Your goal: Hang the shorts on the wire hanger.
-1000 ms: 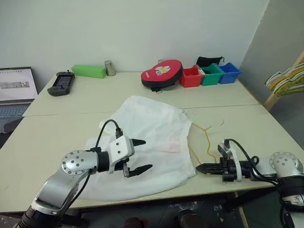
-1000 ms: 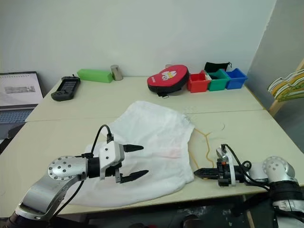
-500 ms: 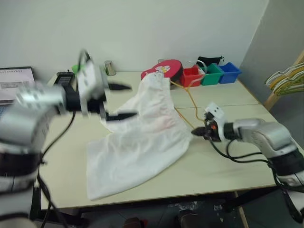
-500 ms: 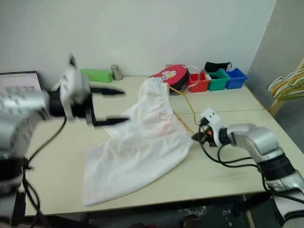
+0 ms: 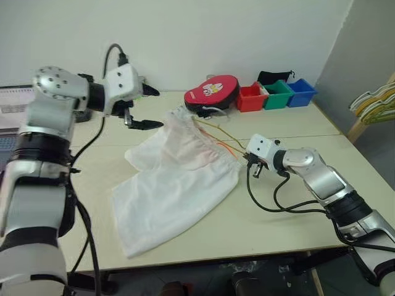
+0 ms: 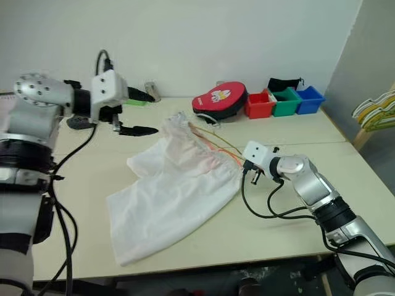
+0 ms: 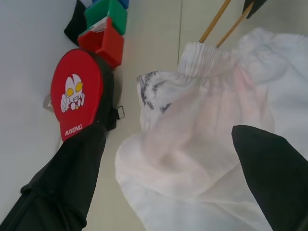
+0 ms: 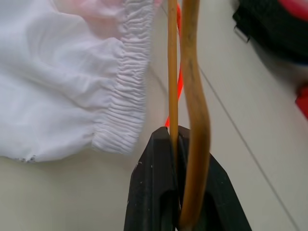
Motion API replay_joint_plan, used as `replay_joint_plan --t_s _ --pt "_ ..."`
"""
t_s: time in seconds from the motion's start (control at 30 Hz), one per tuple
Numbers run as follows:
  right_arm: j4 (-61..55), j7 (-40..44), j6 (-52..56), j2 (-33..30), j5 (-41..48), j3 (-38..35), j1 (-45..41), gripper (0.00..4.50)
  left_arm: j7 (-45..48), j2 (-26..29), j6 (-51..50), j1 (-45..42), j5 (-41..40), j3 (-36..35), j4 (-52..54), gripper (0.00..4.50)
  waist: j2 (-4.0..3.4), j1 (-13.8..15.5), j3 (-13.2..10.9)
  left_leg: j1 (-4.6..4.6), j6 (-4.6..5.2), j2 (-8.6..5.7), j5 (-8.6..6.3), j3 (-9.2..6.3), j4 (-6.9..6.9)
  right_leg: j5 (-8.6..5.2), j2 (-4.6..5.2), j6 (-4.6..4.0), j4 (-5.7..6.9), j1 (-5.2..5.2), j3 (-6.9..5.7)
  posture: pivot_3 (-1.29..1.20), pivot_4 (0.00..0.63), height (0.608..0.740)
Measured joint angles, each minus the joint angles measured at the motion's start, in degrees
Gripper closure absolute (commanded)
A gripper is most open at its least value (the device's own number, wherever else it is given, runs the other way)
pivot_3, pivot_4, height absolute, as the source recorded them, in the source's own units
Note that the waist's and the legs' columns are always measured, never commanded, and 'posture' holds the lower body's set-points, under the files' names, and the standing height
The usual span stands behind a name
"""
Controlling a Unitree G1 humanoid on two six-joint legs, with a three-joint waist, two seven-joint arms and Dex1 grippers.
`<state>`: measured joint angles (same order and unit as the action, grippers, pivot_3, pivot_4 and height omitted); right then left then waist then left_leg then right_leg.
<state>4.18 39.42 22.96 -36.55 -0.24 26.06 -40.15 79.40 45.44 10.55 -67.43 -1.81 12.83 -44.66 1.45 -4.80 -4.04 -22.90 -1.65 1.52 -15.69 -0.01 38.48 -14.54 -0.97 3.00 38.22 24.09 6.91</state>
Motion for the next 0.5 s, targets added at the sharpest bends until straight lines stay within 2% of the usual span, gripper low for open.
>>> replay_joint_plan --t_s 0.03,0.3,0.5 --pt "-1.18 0.14 0.1 1.12 -0.92 -0.04 -0.13 4.5 0.14 -1.74 2.37 -1.15 1.38 0.57 -3.85 0.03 0.0 -0.05 0.0 -0.03 0.01 0.0 0.0 0.0 0.12 0.0 0.0 0.0 0.03 0.0 0.0 -0.04 0.0 0.74" --pt "-4.83 0.47 1.73 3.4 -4.74 -0.15 -0.13 4.5 1.19 -3.85 11.55 -3.91 7.8 3.09 -12.4 0.03 0.01 -0.86 0.0 0.09 0.02 -0.04 -0.01 -0.01 0.45 -0.03 -0.03 0.04 0.73 0.03 0.07 -0.06 0.002 0.74" --pt "-6.59 0.62 3.47 3.93 -7.78 -0.14 -0.12 4.5 -1.92 -4.16 18.49 -3.91 13.48 5.31 -16.28 1.08 0.01 -1.61 0.0 0.09 0.03 -0.01 0.02 -0.05 0.53 -0.05 -0.08 0.08 0.78 0.02 0.08 -0.07 0.0 0.74"
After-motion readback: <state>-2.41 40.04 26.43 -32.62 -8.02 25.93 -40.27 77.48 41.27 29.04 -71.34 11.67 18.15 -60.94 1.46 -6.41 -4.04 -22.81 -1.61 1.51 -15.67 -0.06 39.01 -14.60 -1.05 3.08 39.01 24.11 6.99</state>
